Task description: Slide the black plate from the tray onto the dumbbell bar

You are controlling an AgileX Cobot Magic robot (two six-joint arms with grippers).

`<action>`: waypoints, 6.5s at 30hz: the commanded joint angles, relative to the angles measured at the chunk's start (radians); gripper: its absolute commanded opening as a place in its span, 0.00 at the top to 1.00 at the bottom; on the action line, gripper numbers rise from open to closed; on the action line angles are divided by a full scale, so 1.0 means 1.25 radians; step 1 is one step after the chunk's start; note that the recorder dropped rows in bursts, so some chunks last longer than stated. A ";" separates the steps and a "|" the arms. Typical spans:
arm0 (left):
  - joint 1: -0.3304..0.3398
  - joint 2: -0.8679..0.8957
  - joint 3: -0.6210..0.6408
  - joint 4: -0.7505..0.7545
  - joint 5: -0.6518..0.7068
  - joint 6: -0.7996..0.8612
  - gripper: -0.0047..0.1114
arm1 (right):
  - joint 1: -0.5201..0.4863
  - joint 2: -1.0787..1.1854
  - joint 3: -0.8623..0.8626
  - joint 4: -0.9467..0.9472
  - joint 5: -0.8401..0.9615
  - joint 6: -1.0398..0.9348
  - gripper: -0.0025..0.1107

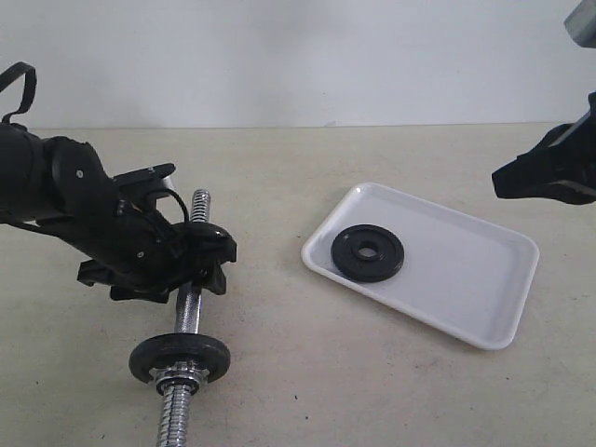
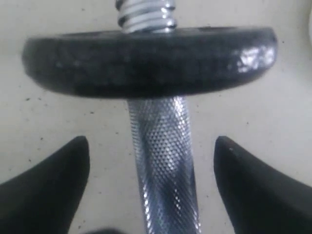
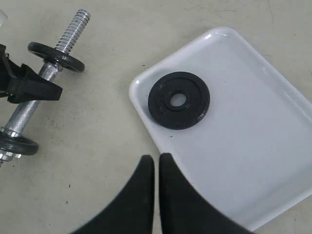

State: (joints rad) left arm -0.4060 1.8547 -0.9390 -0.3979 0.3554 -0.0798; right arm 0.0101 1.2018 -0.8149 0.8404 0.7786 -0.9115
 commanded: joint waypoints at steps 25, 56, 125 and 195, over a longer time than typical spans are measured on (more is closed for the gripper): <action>-0.004 0.007 -0.003 0.082 -0.016 0.064 0.92 | 0.002 -0.002 -0.005 0.002 -0.013 -0.005 0.98; -0.047 0.007 -0.003 0.626 0.089 0.143 0.92 | 0.002 0.136 -0.040 0.003 -0.042 -0.170 0.98; -0.086 -0.040 -0.003 0.554 0.099 0.089 0.92 | 0.418 0.731 -0.698 -0.849 0.131 0.550 0.20; -0.086 -0.040 -0.003 0.554 0.093 0.089 0.92 | 0.328 0.818 -0.648 -0.599 0.090 0.414 0.05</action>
State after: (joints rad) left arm -0.5074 1.8273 -0.9424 0.3067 0.4829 0.0390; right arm 0.4198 2.2153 -1.6254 0.1260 0.9003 -0.3898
